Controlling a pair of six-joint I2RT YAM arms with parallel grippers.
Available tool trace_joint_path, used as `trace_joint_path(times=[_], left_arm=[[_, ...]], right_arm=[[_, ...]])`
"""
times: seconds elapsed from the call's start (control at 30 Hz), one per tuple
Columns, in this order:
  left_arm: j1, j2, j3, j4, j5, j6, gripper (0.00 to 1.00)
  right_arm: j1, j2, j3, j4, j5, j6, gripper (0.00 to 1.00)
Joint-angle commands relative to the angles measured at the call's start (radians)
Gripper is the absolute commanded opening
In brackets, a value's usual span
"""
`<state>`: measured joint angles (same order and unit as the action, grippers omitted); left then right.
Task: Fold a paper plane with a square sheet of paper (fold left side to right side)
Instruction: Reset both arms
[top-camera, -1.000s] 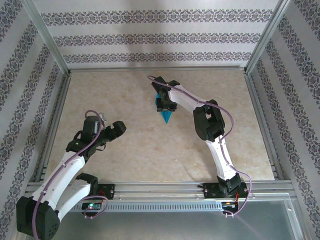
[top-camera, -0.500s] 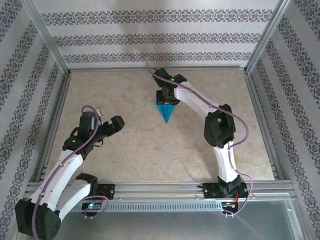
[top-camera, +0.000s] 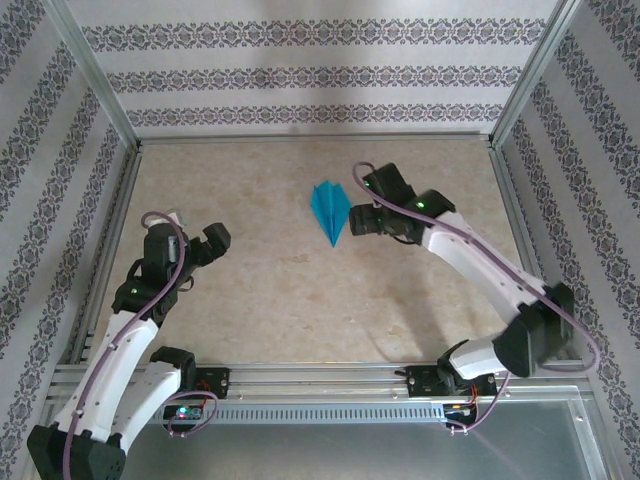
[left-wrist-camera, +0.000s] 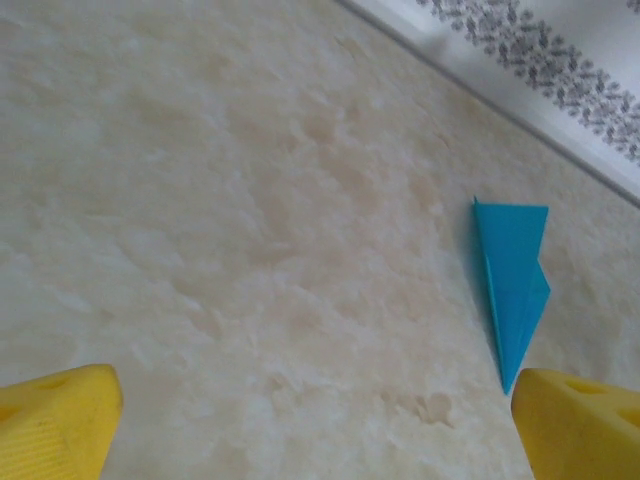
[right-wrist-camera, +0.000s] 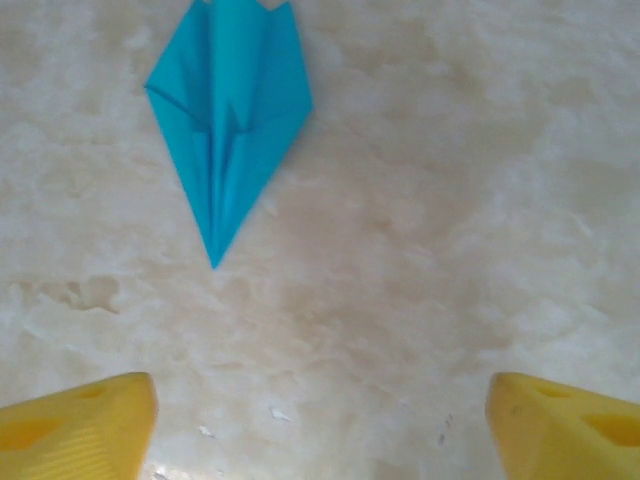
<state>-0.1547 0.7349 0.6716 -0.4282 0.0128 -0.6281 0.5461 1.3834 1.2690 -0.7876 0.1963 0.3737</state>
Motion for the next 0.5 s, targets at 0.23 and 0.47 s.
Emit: trace_joint_path(times=[0.23, 0.47], left_arm=[[0.017, -0.045, -0.001, -0.004, -0.149, 0.042, 1.0], [0.02, -0.051, 0.017, -0.026, -0.172, 0.096, 1.0]], right_arm=[[-0.243, -0.462, -0.413, 0.286, -0.01, -0.067, 0.98], [-0.41, -0.655, -0.619, 0.423, 0.006, -0.14, 0.99]])
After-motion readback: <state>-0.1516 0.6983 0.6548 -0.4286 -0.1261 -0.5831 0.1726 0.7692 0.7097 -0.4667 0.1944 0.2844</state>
